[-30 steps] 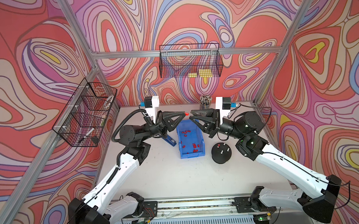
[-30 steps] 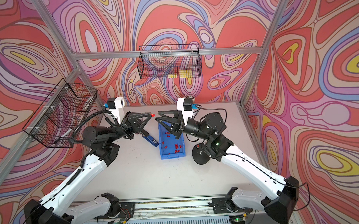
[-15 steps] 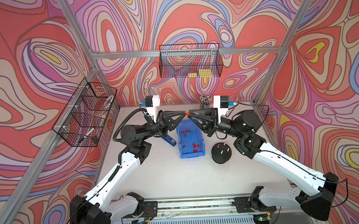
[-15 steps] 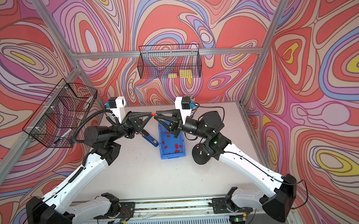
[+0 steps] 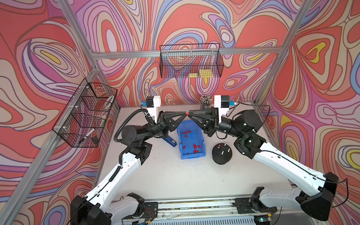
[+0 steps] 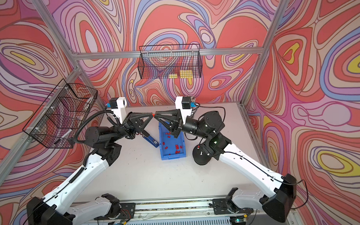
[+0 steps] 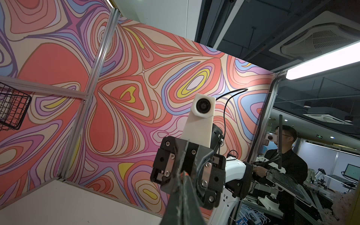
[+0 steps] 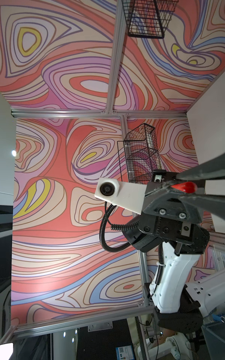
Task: Cover the protruding screws with screw protection sleeves
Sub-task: Pick up the screw protection sleeve from the storage box.
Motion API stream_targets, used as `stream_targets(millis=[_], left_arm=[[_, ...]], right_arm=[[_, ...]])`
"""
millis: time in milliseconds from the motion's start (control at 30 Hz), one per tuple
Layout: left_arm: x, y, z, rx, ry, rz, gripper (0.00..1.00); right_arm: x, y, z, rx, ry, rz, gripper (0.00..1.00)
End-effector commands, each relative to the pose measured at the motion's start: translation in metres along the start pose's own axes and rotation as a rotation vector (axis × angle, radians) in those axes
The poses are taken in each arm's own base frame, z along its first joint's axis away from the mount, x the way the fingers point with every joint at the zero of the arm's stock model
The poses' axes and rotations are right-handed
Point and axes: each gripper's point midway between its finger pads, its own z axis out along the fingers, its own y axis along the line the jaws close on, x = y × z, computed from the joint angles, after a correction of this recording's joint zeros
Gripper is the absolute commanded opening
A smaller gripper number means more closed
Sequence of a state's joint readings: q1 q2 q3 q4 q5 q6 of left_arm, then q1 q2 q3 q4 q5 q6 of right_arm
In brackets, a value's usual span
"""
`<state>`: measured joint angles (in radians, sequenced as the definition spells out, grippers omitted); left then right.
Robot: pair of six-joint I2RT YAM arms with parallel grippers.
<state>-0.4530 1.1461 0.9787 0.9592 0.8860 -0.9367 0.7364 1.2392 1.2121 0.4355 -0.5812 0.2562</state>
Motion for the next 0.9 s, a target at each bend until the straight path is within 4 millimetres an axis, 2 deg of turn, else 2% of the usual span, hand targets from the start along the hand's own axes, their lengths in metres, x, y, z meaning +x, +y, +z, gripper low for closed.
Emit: stream_targets(millis=[0, 167, 333, 400, 433, 467, 500, 667, 767, 867], left_arm=[[-0.003, -0.010, 0.000, 0.041, -0.014, 0.025, 0.00], [-0.003, -0.009, -0.001, 0.036, -0.019, 0.021, 0.00], [-0.003, -0.010, -0.001, 0.035, -0.018, 0.027, 0.00], [-0.001, -0.008, -0.002, 0.018, -0.009, 0.039, 0.51], [0.000, -0.006, -0.003, -0.003, -0.002, 0.051, 0.72], [0.002, -0.004, -0.005, -0.030, 0.004, 0.068, 0.87], [0.003, -0.002, -0.008, -0.061, 0.008, 0.099, 0.97], [0.010, 0.018, -0.036, -0.349, 0.092, 0.259, 1.00], [0.011, 0.036, -0.060, -0.551, 0.148, 0.363, 0.99], [0.013, 0.057, -0.083, -0.725, 0.203, 0.424, 0.99]], right_arm=[[-0.011, 0.005, 0.003, -0.022, -0.025, -0.007, 0.15], [-0.010, 0.006, 0.004, -0.028, -0.021, -0.003, 0.05], [-0.010, 0.004, 0.003, -0.010, -0.017, 0.002, 0.00], [-0.011, 0.002, 0.000, 0.014, -0.011, 0.008, 0.00], [-0.009, 0.000, -0.002, 0.034, 0.002, 0.015, 0.00], [-0.007, -0.002, -0.006, 0.060, 0.019, 0.022, 0.00], [-0.003, -0.005, -0.010, 0.088, 0.044, 0.030, 0.00], [0.026, -0.023, -0.047, 0.320, 0.237, 0.106, 0.00], [0.049, -0.035, -0.083, 0.505, 0.377, 0.165, 0.00], [0.073, -0.049, -0.130, 0.732, 0.524, 0.223, 0.00]])
